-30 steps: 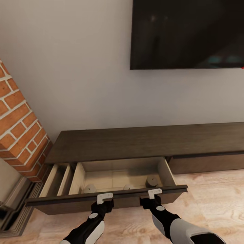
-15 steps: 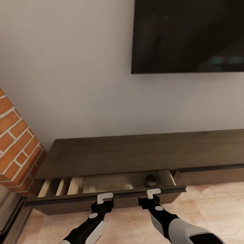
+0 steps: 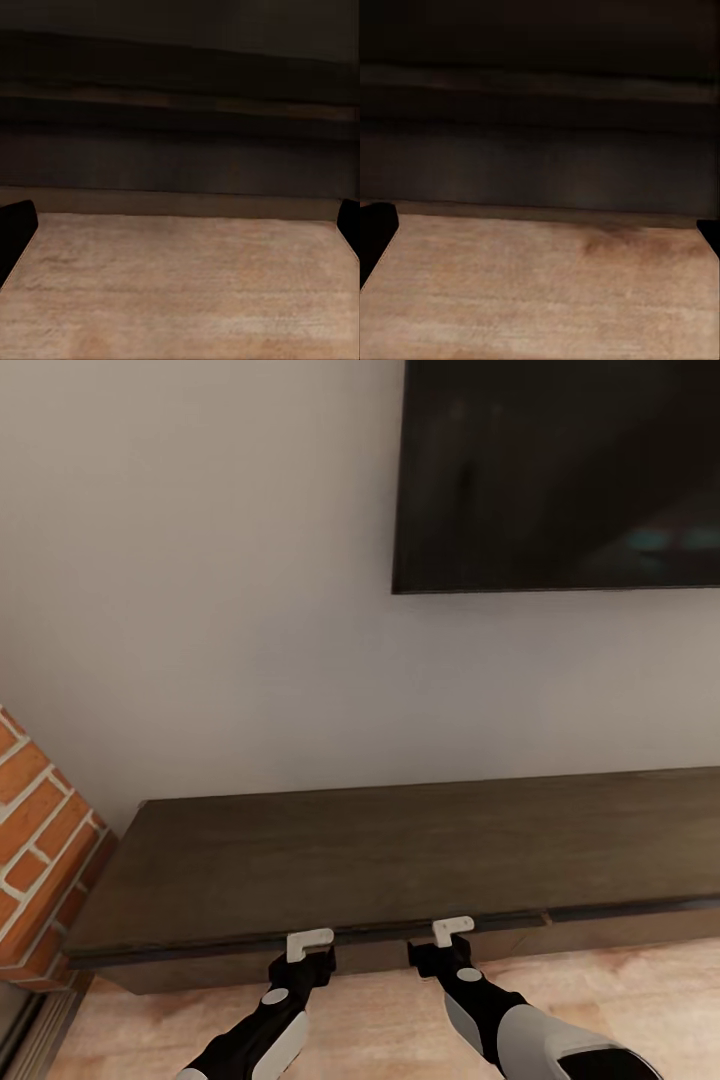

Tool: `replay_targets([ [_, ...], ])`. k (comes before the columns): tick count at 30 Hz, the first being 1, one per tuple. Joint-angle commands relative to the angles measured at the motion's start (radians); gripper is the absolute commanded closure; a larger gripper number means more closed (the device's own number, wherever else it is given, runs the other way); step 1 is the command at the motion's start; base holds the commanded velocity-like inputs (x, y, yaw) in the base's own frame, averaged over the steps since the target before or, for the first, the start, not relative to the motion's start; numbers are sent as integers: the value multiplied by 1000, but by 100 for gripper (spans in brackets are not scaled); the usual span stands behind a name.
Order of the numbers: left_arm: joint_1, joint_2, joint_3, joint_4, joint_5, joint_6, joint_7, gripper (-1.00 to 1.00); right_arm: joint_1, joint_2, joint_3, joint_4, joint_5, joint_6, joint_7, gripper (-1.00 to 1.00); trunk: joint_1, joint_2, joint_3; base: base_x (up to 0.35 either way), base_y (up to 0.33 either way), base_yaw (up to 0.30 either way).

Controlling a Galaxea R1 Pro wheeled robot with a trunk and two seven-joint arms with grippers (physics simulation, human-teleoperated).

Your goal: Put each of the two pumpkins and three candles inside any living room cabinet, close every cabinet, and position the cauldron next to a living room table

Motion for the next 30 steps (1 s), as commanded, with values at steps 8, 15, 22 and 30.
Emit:
replay_targets([
  [8, 0, 1, 1, 0, 0, -1, 0, -100, 0, -1, 8, -2, 3, -13, -1, -100, 0, 0, 0, 205, 0, 0],
  [15, 0, 1, 3, 0, 0, -2, 0, -100, 1, 0, 9, 0, 4, -78, -2, -100, 0, 0, 0, -282, 0, 0],
  [22, 0, 1, 2, 1, 0, -2, 0, -100, 1, -1, 9, 0, 5, -84, -1, -100, 0, 0, 0, -333, 0, 0],
  [30, 0, 0, -2, 3, 0, -2, 0, -100, 1, -2, 9, 0, 5, -85, -2, -100, 0, 0, 0, -334, 0, 0],
])
